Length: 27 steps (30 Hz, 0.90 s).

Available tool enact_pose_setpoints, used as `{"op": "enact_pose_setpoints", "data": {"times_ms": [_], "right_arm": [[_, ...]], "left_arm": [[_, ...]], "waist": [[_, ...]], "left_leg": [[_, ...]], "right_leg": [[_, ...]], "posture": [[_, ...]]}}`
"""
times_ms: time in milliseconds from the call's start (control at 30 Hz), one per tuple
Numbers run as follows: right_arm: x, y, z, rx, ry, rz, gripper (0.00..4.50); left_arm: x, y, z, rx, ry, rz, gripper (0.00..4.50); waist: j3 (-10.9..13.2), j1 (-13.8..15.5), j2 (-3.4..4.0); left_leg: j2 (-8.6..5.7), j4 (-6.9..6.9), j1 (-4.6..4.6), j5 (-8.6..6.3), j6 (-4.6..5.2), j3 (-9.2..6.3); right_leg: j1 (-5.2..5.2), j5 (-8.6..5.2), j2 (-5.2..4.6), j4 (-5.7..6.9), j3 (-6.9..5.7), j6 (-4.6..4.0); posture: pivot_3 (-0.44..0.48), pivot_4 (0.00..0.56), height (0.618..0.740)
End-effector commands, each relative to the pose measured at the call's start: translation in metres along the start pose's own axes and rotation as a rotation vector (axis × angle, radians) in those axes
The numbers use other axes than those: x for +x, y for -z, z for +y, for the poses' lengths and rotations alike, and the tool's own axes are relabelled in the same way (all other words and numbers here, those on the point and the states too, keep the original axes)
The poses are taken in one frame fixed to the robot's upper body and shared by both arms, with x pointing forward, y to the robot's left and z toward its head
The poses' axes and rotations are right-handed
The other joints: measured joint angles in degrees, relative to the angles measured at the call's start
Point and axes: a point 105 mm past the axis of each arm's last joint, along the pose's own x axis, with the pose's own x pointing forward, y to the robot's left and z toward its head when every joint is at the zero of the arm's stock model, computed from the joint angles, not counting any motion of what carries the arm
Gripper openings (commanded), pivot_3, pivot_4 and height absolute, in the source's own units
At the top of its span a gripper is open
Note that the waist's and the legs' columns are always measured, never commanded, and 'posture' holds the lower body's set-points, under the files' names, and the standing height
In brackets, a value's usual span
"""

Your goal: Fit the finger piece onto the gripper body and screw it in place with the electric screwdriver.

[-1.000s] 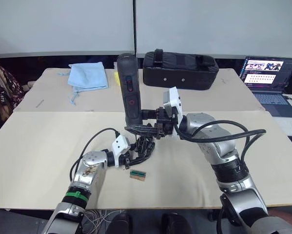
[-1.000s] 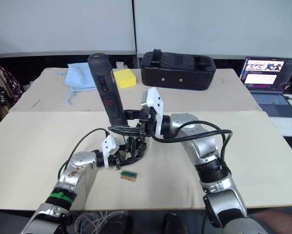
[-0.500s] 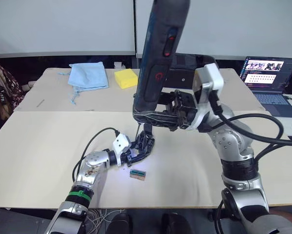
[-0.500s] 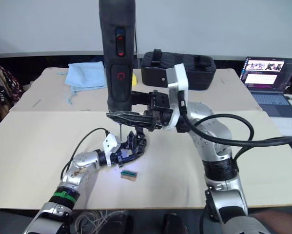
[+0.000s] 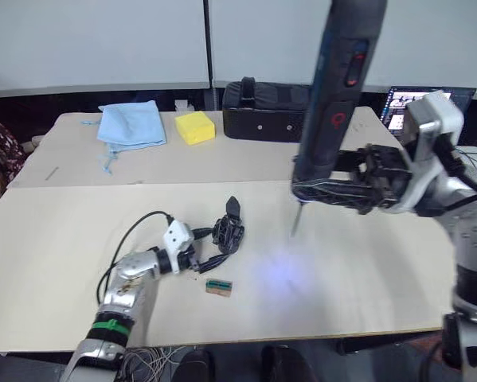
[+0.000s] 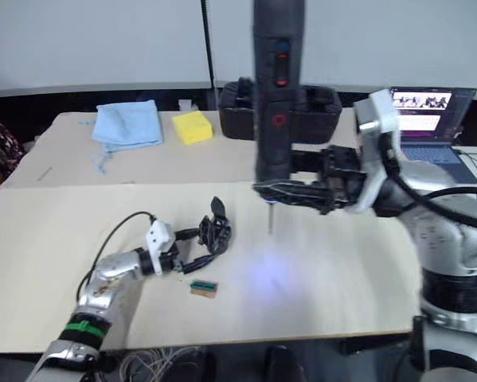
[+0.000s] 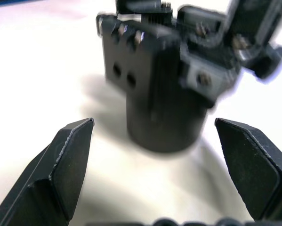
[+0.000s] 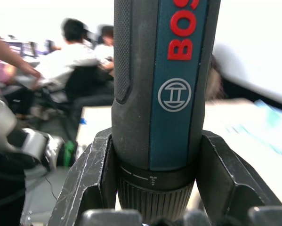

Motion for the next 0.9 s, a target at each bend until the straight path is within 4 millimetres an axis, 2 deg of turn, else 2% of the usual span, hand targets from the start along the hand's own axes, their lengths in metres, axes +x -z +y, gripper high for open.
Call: {"op": "enact_pose_setpoints", "data": {"times_ms": [33,67,133,200,233,300,333,400,500,567,700,767,900], "right_arm": [[-0.034,-0.011,-0.007,0.092,0.09,0.086,1.92],[-0.043,-0.005,-0.009,0.129,0.117,0.152,1.92],[-0.077,0.029,-0.021,0.388,0.313,0.441,1.92],[-0.105,0.051,-0.022,0.55,0.453,0.62,1.92],[-0.111,0.058,-0.023,0.602,0.481,0.654,1.92],[-0.127,0.09,-0.026,0.689,0.539,0.765,1.92],[-0.139,0.109,-0.026,0.705,0.574,0.859,1.92],[-0.154,0.129,-0.027,0.706,0.612,0.976,1.92],[-0.162,0.141,-0.034,0.704,0.642,1.015,1.92],[-0.17,0.155,-0.038,0.704,0.653,1.062,1.92],[-0.188,0.174,-0.045,0.655,0.662,1.165,1.92],[-0.192,0.179,-0.048,0.634,0.647,1.189,1.92],[-0.19,0.181,-0.048,0.638,0.606,1.183,1.92]], "left_arm": [[-0.043,-0.004,0.002,-0.043,0.008,-0.008,4.37],[-0.055,-0.009,-0.001,-0.033,0.033,-0.02,4.37],[-0.089,-0.023,-0.007,0.002,0.089,-0.037,4.37],[-0.107,-0.034,-0.011,0.019,0.113,-0.051,4.37],[-0.11,-0.036,-0.018,0.03,0.151,-0.035,4.37],[-0.118,-0.039,-0.024,0.055,0.201,-0.006,4.37],[-0.119,-0.042,-0.024,0.077,0.202,-0.002,4.37],[-0.119,-0.046,-0.021,0.104,0.191,-0.002,4.37],[-0.119,-0.05,-0.019,0.121,0.182,-0.004,4.37],[-0.122,-0.051,-0.017,0.115,0.169,0.004,4.37],[-0.13,-0.055,-0.008,0.135,0.105,0.006,4.37],[-0.131,-0.06,-0.002,0.145,0.073,-0.007,4.37],[-0.131,-0.059,-0.003,0.113,0.082,0.013,4.37]], "waist": [[0.2,-0.1,-0.1],[0.3,-0.1,-0.14],[0.3,0.1,-0.11],[0.3,0.5,-0.12],[0.4,0.6,-0.09],[0.4,0.8,-0.05],[0.4,0.8,-0.01],[0.4,1.0,-0.01],[0.5,1.1,0.06],[0.5,0.9,0.03],[0.5,0.8,0.01],[0.6,0.7,-0.13],[0.6,0.7,-0.25]], "left_leg": [[0.02,-0.1,0.01,0.0,-0.01,0.05],[0.03,-0.3,0.01,0.0,0.0,0.19],[0.04,-0.61,0.02,0.0,0.0,0.31],[0.09,-0.79,-0.36,0.0,-0.01,0.49],[0.1,-0.79,-0.43,0.0,-0.02,0.5],[0.09,-0.8,-0.52,-0.04,-0.08,0.55],[0.07,-0.8,-0.51,-0.09,-0.17,0.64],[0.01,-0.8,-0.55,-0.1,-0.18,0.75],[-0.08,-0.76,-0.83,-0.11,-0.19,0.98],[-0.24,-0.73,-0.89,-0.1,-0.18,1.17],[-0.25,-0.71,-0.83,-0.1,-0.18,1.31],[-0.24,-0.64,-0.76,-0.1,-0.18,1.35],[-0.22,-0.33,-0.46,-0.11,-0.18,1.43]], "right_leg": [[-0.04,-0.03,0.02,0.0,0.0,-0.04],[-0.17,-0.06,0.03,-0.02,0.02,-0.11],[-0.28,-0.12,0.03,-0.16,0.02,-0.21],[-0.89,-0.19,-0.04,-0.16,0.1,-0.38],[-0.95,-0.19,-0.06,-0.25,0.07,-0.41],[-1.01,-0.18,-0.08,-0.4,0.06,-0.39],[-1.0,-0.19,-0.08,-0.44,0.11,-0.34],[-1.01,-0.18,-0.11,-0.49,0.2,-0.16],[-1.29,-0.07,-0.12,-0.5,0.42,0.09],[-1.4,0.24,-0.06,-0.46,0.66,0.56],[-1.4,0.3,0.0,-0.47,0.86,0.68],[-1.32,0.31,0.02,-0.48,0.89,0.69],[-0.95,0.24,-0.05,-0.48,0.96,0.48]], "posture": [[0.0,0.15,0.74],[0.0,0.15,0.74],[0.0,0.15,0.74],[0.0,0.15,0.74],[0.0,0.15,0.74],[0.0,0.15,0.74],[0.0,0.15,0.74],[0.0,0.15,0.74],[0.0,0.15,0.74],[0.0,0.15,0.74],[0.0,0.15,0.74],[0.0,0.15,0.74],[0.0,0.15,0.74]]}}
